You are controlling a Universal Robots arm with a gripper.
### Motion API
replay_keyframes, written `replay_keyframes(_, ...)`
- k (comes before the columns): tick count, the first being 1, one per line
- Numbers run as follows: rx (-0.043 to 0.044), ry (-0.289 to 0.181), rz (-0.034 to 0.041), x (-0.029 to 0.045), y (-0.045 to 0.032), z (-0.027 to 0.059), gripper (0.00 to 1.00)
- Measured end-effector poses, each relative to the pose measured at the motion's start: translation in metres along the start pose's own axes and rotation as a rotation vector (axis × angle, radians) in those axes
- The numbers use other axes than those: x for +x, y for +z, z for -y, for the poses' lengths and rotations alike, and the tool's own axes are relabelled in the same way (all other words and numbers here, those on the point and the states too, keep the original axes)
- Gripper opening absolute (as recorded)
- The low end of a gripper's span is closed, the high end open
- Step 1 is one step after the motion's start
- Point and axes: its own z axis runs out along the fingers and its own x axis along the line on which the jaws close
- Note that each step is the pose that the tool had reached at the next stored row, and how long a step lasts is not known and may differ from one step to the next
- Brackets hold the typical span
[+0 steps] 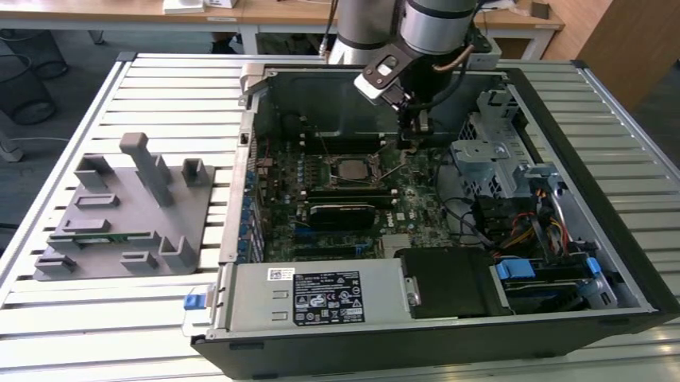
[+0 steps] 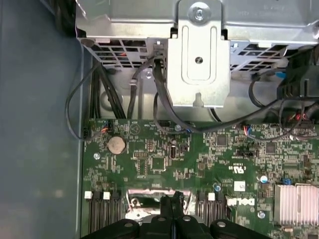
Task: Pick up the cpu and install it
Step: 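Close the cpu cover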
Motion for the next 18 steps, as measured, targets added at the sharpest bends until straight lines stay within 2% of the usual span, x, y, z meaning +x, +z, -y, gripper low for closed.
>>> replay_keyframes(8, 0.0, 0.0, 0.0, 0.0037, 0.0036, -0.0111, 0.11)
replay_keyframes(18, 0.0, 0.0, 0.0001, 0.0085, 0.0118, -0.0243, 0.11)
